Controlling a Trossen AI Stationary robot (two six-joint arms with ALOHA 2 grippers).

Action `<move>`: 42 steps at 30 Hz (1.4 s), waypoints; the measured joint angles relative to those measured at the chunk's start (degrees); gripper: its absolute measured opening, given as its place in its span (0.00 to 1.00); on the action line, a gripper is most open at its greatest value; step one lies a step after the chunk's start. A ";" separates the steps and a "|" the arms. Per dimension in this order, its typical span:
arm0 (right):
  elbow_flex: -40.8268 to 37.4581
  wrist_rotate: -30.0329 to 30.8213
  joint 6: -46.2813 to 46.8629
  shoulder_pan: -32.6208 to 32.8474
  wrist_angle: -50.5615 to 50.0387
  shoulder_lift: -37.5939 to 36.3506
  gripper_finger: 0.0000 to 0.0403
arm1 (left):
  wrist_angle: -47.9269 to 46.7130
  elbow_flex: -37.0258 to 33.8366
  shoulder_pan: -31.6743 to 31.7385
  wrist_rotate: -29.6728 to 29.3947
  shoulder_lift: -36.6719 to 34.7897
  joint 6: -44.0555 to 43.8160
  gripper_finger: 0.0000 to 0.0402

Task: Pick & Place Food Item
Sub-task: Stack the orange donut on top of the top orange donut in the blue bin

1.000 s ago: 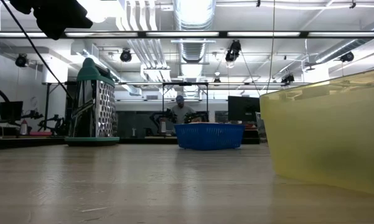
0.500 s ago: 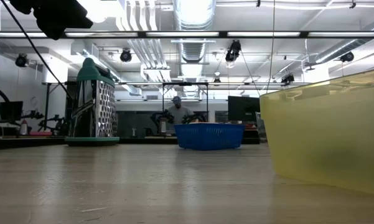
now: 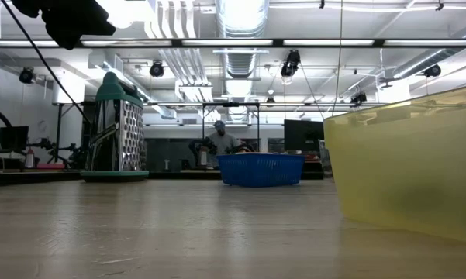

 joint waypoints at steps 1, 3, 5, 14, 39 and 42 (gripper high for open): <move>0.00 0.00 0.06 0.00 0.04 0.00 0.61 | 0.00 0.00 0.00 0.00 0.01 0.00 0.37; 0.00 0.02 0.55 0.00 0.15 0.00 0.59 | 0.00 0.00 0.00 -0.02 0.02 0.00 0.37; 0.00 0.02 1.02 0.00 0.31 0.00 0.57 | 0.00 0.00 0.00 0.00 0.01 0.00 0.37; 0.00 0.21 1.58 0.00 1.32 0.02 0.44 | 0.00 0.00 0.00 -0.01 0.01 0.00 0.37; 0.02 0.02 3.23 -0.02 2.34 -0.04 0.05 | 0.00 0.00 0.00 0.00 0.02 0.00 0.37; 0.02 0.00 3.23 -0.02 2.38 -0.04 0.05 | 0.00 0.00 0.00 -0.01 0.02 0.00 0.37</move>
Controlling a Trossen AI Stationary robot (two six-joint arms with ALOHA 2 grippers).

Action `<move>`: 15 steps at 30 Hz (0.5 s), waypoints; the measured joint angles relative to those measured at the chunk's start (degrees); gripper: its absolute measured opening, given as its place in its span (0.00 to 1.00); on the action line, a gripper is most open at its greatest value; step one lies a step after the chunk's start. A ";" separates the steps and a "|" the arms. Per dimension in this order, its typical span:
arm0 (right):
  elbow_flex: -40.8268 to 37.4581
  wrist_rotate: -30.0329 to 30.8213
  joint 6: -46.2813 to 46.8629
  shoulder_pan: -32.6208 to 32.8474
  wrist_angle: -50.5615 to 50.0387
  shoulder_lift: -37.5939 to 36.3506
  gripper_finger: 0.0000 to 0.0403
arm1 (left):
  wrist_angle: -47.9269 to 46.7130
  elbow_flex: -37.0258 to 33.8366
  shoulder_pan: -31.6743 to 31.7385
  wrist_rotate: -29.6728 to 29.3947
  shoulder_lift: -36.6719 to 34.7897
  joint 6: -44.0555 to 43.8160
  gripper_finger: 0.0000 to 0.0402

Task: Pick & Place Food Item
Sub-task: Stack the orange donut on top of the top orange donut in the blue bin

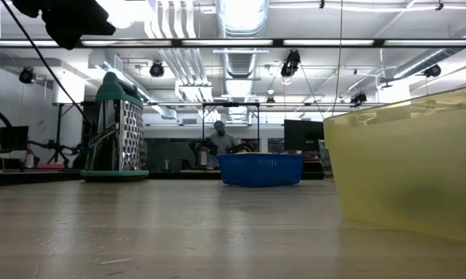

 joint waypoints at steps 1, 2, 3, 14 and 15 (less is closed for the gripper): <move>0.00 0.00 0.00 0.00 0.00 -0.03 0.05 | 0.00 0.00 0.00 0.00 -0.02 0.00 0.37; 0.00 0.00 0.00 0.00 0.00 -0.17 0.05 | 0.00 0.00 0.00 0.00 0.00 0.00 0.37; -0.02 -0.04 0.02 0.00 0.00 -0.40 0.05 | 0.00 0.00 0.00 0.01 -0.02 0.00 0.37; 6.07 -0.53 0.39 0.02 -14.09 -3.50 0.05 | 0.00 0.00 0.00 0.01 -0.02 0.00 0.37; 6.91 -0.19 0.35 0.02 -16.22 -3.51 0.05 | 0.00 0.00 0.00 -0.02 -0.02 0.02 0.37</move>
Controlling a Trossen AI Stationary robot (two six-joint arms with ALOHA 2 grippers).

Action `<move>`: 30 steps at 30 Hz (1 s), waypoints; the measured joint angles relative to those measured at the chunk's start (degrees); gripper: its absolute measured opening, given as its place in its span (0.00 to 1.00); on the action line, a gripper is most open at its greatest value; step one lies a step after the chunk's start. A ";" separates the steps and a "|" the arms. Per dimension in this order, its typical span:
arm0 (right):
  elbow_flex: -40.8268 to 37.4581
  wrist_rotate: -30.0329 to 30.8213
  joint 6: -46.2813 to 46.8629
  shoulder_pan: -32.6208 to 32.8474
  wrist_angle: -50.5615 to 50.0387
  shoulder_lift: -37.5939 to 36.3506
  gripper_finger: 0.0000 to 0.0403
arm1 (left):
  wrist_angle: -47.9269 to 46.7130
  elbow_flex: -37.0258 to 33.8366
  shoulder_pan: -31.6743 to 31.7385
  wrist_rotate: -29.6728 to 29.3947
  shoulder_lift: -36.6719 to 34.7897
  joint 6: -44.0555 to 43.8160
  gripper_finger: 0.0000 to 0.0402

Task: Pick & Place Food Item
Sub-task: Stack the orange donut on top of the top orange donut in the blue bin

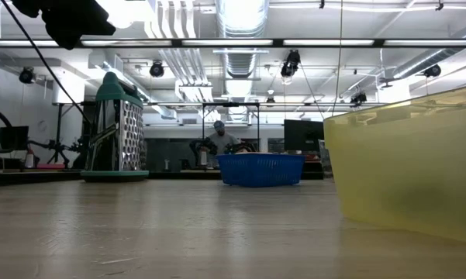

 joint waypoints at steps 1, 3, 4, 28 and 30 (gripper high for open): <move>0.85 0.06 -0.02 0.00 -1.96 0.02 0.05 | 0.00 0.00 0.00 0.00 0.00 0.00 0.37; 2.63 0.63 -0.06 0.00 -5.23 0.00 0.05 | 0.00 0.00 0.00 0.00 0.01 -0.01 0.37; 3.50 1.08 -0.08 0.00 -6.52 0.04 0.05 | 0.00 0.00 0.00 0.02 0.01 -0.02 0.37; 9.83 31.58 -2.48 0.00 -29.01 0.11 0.06 | 0.00 0.00 0.00 0.02 0.02 0.00 0.37; 9.68 38.19 -3.65 -0.01 -29.06 0.11 0.06 | 0.00 0.00 0.00 0.00 0.00 -0.02 0.37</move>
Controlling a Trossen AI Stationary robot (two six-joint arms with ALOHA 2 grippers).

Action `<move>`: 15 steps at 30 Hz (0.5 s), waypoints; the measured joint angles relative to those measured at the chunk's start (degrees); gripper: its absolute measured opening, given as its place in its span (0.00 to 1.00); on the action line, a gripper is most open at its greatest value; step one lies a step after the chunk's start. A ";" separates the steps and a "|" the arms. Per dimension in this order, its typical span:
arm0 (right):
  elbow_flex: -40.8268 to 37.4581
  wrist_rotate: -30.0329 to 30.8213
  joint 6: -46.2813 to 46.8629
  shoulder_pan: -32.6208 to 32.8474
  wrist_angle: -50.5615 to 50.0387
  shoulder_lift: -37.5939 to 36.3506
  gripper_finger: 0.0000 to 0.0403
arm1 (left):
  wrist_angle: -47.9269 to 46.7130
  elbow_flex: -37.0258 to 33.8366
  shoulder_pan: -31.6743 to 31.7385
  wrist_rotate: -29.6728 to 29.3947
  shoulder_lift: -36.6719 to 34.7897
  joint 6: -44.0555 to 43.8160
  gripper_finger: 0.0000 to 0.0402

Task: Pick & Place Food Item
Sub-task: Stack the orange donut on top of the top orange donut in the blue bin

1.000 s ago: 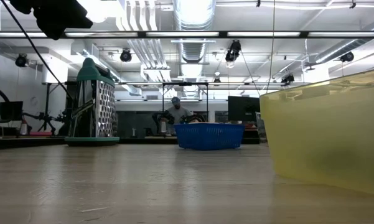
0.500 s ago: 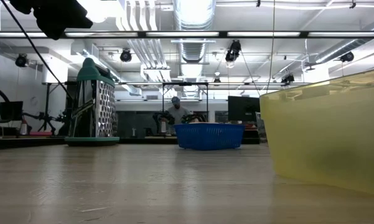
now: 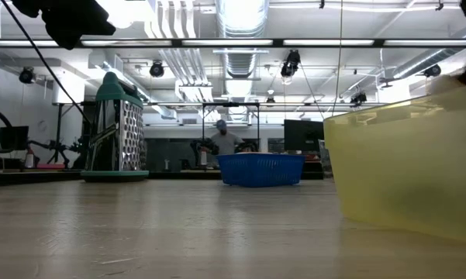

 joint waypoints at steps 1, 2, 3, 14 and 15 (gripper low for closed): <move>-0.10 3.68 -0.73 -0.01 0.02 0.00 0.06 | 0.00 0.00 0.00 0.01 0.00 0.01 0.37; -0.15 7.43 -1.43 -0.01 0.01 0.02 0.06 | 0.00 0.00 0.00 0.00 0.00 0.00 0.37; -0.16 11.16 -2.08 -0.01 0.05 0.02 0.06 | 0.00 0.00 0.00 0.02 0.01 0.00 0.37; -0.18 36.00 -11.27 -0.06 4.21 0.02 0.06 | 0.00 0.00 0.00 0.01 0.01 0.00 0.37; -0.20 36.88 -11.99 -0.21 4.86 0.02 0.06 | 0.00 0.00 0.00 0.02 0.02 0.02 0.37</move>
